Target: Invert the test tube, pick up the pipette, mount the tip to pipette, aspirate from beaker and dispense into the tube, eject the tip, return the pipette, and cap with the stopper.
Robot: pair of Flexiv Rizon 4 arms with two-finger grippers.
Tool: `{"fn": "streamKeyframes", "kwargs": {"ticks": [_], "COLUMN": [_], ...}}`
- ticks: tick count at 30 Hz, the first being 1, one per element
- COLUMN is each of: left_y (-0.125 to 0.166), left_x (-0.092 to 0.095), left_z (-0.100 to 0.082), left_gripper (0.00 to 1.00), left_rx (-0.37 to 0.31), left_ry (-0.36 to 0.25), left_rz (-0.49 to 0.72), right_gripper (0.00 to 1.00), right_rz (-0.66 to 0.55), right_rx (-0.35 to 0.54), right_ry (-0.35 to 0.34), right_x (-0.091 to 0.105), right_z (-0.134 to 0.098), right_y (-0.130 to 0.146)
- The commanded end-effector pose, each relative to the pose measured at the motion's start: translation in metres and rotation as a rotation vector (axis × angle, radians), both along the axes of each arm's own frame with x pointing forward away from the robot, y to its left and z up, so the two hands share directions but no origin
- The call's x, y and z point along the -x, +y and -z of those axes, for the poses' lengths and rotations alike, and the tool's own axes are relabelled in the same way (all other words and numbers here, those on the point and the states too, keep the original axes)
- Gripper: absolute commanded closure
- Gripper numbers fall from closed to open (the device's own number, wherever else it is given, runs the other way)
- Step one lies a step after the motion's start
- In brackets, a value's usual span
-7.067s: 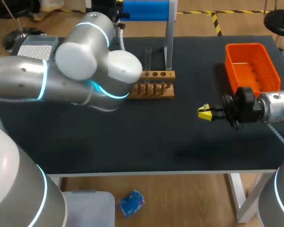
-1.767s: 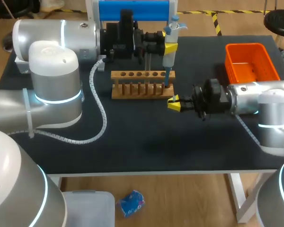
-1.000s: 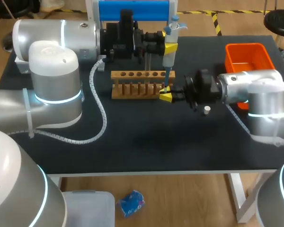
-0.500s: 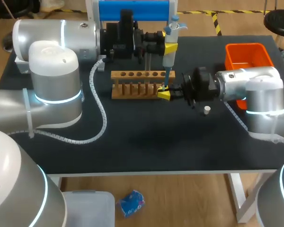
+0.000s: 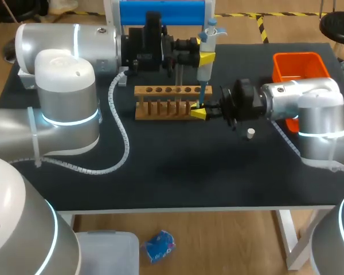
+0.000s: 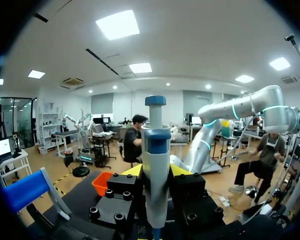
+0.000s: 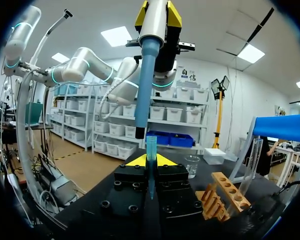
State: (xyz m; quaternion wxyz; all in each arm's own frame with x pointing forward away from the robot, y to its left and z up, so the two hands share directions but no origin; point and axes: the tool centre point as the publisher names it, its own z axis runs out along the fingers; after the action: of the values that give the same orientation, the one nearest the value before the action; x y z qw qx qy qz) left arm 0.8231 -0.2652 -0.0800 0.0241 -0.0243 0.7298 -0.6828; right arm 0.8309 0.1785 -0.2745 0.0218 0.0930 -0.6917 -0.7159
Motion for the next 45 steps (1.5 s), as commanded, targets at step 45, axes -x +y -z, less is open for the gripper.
{"fn": "streamKeyframes", "kwargs": {"ticks": [45], "left_y": [0.0], "left_x": [-0.001], "left_z": [0.0], "left_gripper": [1.0], "left_rx": [0.003], "left_ry": [-0.001], "left_rz": [0.001], "right_gripper": [1.0], "right_rz": [0.015], "right_rx": [-0.012], "right_ry": [-0.014], "right_x": [0.02], "right_z": [0.001], "right_y": [-0.011]}}
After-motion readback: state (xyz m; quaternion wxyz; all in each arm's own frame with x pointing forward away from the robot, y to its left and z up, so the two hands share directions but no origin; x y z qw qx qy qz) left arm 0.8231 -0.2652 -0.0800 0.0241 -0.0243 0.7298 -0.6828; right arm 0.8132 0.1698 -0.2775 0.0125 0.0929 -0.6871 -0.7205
